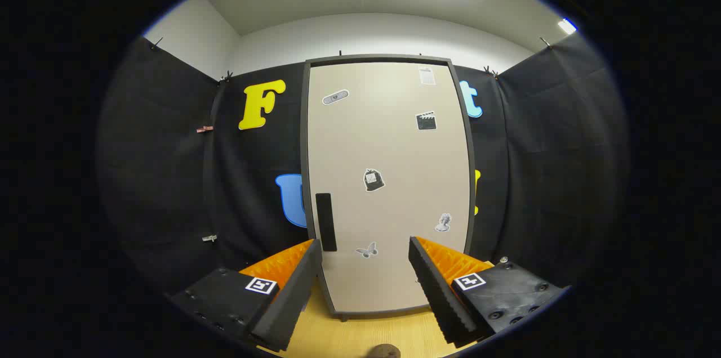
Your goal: Open the shoe cabinet door, grab the shoes and put them into the shoe cabinet, then close the shoe cabinet door.
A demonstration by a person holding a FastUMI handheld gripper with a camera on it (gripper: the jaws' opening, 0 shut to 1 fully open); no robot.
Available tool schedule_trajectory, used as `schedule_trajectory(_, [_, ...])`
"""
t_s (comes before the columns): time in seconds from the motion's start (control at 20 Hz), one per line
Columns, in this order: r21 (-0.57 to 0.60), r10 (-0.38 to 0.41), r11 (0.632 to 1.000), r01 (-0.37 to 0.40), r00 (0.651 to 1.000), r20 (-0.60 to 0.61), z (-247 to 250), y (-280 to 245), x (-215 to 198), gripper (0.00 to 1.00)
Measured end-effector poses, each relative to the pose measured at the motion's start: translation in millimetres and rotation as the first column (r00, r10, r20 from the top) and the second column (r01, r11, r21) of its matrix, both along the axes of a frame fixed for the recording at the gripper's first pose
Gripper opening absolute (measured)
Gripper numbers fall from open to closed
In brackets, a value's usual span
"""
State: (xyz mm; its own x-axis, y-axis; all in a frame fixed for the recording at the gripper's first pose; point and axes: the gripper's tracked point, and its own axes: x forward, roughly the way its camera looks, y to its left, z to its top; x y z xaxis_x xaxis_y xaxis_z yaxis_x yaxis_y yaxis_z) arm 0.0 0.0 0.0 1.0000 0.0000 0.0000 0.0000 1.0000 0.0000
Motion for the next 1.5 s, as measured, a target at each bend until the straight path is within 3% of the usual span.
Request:
schedule_trajectory(1.0, [-0.01,-0.007,1.0,0.007,1.0,0.0,2,14,-3,0.98])
schedule_trajectory(1.5, [0.021,0.071,0.997,-0.07,0.996,-0.053,-23,60,50,0.98])
